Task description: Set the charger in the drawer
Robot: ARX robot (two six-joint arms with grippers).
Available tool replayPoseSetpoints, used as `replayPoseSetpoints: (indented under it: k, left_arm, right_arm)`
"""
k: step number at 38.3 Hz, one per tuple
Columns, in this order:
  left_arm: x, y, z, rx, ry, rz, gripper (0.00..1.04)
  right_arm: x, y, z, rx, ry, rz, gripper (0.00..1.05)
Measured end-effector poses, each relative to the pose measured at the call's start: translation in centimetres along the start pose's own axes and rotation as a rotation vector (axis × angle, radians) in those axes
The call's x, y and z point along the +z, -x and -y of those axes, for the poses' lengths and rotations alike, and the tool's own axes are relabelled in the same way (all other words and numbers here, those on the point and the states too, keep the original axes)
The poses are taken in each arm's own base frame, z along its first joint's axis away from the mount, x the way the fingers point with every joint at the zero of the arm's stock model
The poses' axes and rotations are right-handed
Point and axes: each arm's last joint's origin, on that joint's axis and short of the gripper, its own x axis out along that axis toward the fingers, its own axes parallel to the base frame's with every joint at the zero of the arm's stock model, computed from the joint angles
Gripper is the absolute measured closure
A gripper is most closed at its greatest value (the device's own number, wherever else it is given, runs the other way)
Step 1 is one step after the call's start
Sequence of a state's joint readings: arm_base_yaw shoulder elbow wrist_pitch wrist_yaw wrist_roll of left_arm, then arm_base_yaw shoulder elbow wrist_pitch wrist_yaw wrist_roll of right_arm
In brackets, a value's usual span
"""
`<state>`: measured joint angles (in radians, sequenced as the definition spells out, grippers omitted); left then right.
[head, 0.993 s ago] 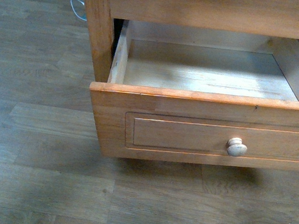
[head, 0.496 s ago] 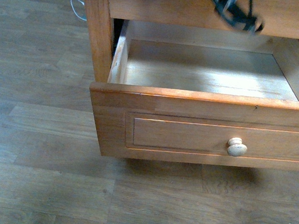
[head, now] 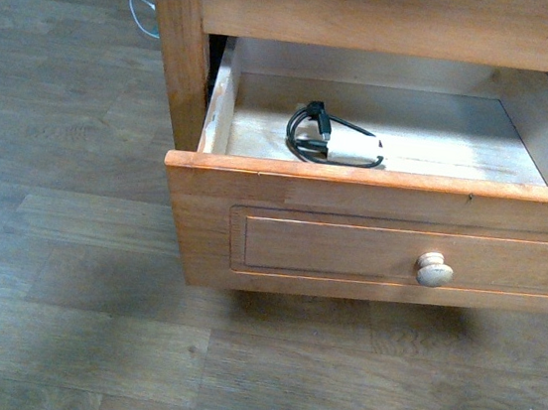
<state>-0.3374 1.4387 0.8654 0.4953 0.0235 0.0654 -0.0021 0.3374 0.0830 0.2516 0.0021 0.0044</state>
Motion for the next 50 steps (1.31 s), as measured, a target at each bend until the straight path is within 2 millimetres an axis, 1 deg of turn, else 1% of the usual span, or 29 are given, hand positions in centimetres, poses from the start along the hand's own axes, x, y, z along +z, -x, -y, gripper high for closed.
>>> replayPoseSetpoints:
  k: [1,3,4,10,13,17,18,21,25,26,27,29,30,32,34,39,42,44,50]
  left_arm:
    - [-0.1,1.3,-0.6,0.020,0.006,0.003,0.06]
    - [-0.3,3.2,-1.1,0.042,0.013,0.005,0.06]
    - [-0.5,4.5,-1.5,0.053,0.020,0.005,0.06]
    - [-2.3,9.5,-2.5,0.124,0.058,-0.021,0.06]
    - [-3.5,11.5,-2.0,0.192,0.087,-0.039,0.06]
    - [-5.7,15.0,-1.3,0.205,0.136,-0.055,0.06]
    - [-6.1,15.5,-1.4,0.221,0.146,-0.057,0.06]
    - [-6.4,16.1,-1.6,0.255,0.165,-0.048,0.06]
    - [-6.3,16.2,-1.5,0.258,0.171,-0.037,0.07]
    - [-6.5,16.2,-1.6,0.298,0.152,-0.008,0.12]
    - [-6.8,16.4,-1.7,0.328,0.127,0.035,0.19]
    - [-7.2,16.8,-1.8,0.344,0.114,0.062,0.28]
    - [-7.4,16.9,-1.8,0.349,0.109,0.064,0.32]
    - [-8.0,17.3,-2.0,0.358,0.100,0.065,0.42]
    - [-8.7,17.7,-2.1,0.358,0.096,0.066,0.55]
    - [-9.7,18.5,-2.3,0.355,0.087,0.065,0.82]
    - [-10.3,19.1,-2.8,0.342,0.084,0.065,1.00]
    - [-10.6,19.4,-3.1,0.365,0.084,0.066,1.01]
    - [-11.3,19.9,-2.8,0.360,0.084,0.064,1.01]
  right_arm:
    - [0.0,0.0,0.0,0.000,0.000,0.000,0.09]
    - [0.0,0.0,0.0,0.000,0.000,0.000,0.09]
    - [0.0,0.0,0.0,0.000,0.000,0.000,0.09]
    - [0.0,0.0,0.0,0.000,0.000,0.000,0.09]
    - [0.0,0.0,0.0,0.000,0.000,0.000,0.09]
    - [0.0,0.0,0.0,0.001,0.000,0.000,0.09]
    - [0.0,0.0,0.0,0.001,0.000,0.000,0.09]
    - [0.0,0.0,0.0,-0.001,0.000,0.000,0.09]
    - [0.0,0.0,0.0,0.003,0.000,0.000,0.09]
    - [0.0,0.0,0.0,0.003,0.000,0.000,0.09]
    - [0.0,0.0,0.0,0.003,0.000,0.000,0.09]
    - [0.0,0.0,0.0,0.001,0.000,0.000,0.09]
    - [0.0,0.0,0.0,0.002,0.000,0.000,0.09]
    - [0.0,0.0,0.0,0.003,0.000,0.000,0.09]
    - [0.0,0.0,0.0,0.003,0.000,0.000,0.09]
    - [0.0,0.0,0.0,0.002,0.000,0.000,0.09]
    - [0.0,0.0,0.0,0.003,0.000,0.000,0.09]
    - [0.0,0.0,0.0,0.002,0.000,0.000,0.09]
    - [0.0,0.0,0.0,0.003,0.000,0.000,0.09]
